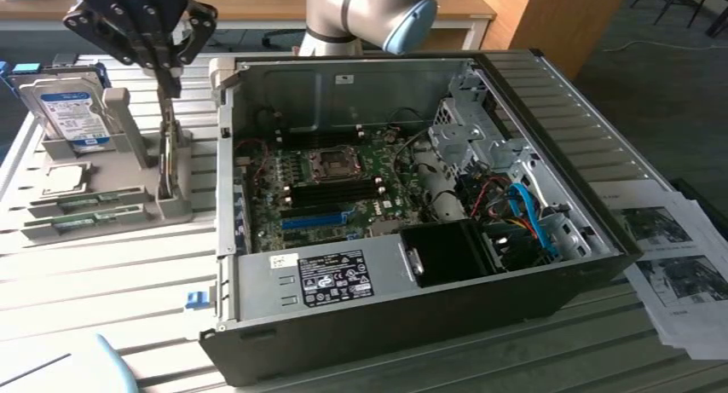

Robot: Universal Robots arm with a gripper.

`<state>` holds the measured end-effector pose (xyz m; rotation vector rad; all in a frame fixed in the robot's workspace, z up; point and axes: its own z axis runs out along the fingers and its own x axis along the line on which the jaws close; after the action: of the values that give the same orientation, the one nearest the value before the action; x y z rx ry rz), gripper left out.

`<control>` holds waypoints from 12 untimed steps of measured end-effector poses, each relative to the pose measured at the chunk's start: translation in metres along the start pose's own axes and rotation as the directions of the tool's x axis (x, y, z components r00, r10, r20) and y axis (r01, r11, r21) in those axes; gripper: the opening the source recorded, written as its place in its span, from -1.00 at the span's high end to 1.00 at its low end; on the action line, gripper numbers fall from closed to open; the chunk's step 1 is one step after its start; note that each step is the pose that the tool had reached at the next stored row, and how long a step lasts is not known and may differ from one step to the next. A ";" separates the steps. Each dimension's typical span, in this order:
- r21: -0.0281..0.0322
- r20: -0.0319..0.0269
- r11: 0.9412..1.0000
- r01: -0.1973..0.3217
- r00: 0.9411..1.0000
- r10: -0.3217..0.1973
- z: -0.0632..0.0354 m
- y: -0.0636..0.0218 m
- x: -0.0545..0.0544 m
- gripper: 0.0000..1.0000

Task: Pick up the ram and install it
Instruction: 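Reach for the ram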

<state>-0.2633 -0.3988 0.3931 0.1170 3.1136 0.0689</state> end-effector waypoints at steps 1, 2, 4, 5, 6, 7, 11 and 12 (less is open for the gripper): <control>0.000 0.000 1.000 0.000 1.000 0.000 -0.0001 -0.0003 0.003 0.81; 0.000 0.000 1.000 0.000 1.000 0.000 -0.0001 -0.0005 0.007 0.81; 0.000 0.000 1.000 0.000 1.000 0.000 -0.0003 -0.0010 0.013 0.81; 0.000 0.000 1.000 0.000 1.000 0.000 -0.0004 -0.0012 0.016 0.81; 0.000 0.000 1.000 0.000 1.000 0.000 -0.0005 -0.0015 0.019 0.81; 0.000 0.000 1.000 0.000 1.000 0.000 -0.0006 -0.0017 0.022 0.81; 0.000 0.000 1.000 0.000 1.000 0.000 -0.0010 -0.0027 0.036 0.81; 0.000 0.000 1.000 0.000 1.000 0.000 -0.0011 -0.0030 0.040 0.81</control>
<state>-0.3035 -0.3988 0.3931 0.1171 3.1137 0.0688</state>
